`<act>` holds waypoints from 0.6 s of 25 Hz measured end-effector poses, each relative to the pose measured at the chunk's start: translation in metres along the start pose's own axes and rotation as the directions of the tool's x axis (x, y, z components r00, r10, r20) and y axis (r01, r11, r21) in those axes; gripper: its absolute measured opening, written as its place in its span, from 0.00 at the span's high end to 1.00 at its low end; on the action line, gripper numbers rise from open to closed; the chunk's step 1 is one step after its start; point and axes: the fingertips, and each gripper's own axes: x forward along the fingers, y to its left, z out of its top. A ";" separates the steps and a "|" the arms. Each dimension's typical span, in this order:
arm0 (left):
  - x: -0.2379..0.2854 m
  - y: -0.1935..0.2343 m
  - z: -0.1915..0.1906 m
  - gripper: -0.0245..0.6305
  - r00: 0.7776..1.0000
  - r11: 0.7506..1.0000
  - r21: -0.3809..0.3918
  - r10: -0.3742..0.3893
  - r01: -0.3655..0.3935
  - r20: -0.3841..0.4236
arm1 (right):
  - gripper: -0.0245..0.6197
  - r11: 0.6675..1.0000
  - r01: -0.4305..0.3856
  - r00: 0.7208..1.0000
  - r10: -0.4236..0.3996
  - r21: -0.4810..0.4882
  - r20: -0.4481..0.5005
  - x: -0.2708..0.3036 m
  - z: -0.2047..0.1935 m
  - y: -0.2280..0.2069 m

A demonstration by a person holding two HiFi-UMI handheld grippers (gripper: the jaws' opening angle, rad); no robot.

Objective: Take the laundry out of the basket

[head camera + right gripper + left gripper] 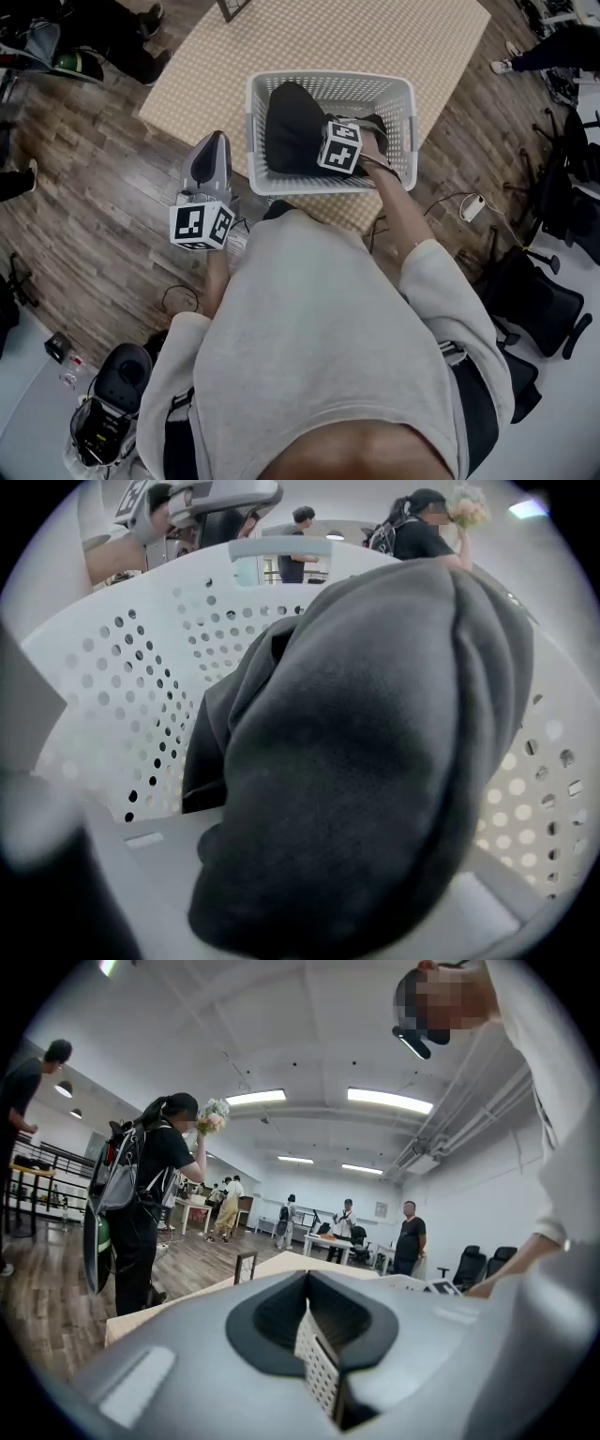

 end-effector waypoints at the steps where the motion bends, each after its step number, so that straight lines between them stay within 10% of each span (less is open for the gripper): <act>1: -0.001 -0.003 0.002 0.95 1.000 1.000 0.005 -0.004 0.004 0.004 | 0.80 1.000 0.022 1.000 -0.022 0.005 0.007 -0.005 0.000 -0.003; 15: -0.020 -0.048 0.035 0.95 0.994 0.996 0.072 -0.053 0.046 0.098 | 0.80 0.949 0.311 0.942 -0.314 0.041 0.121 -0.091 0.015 -0.038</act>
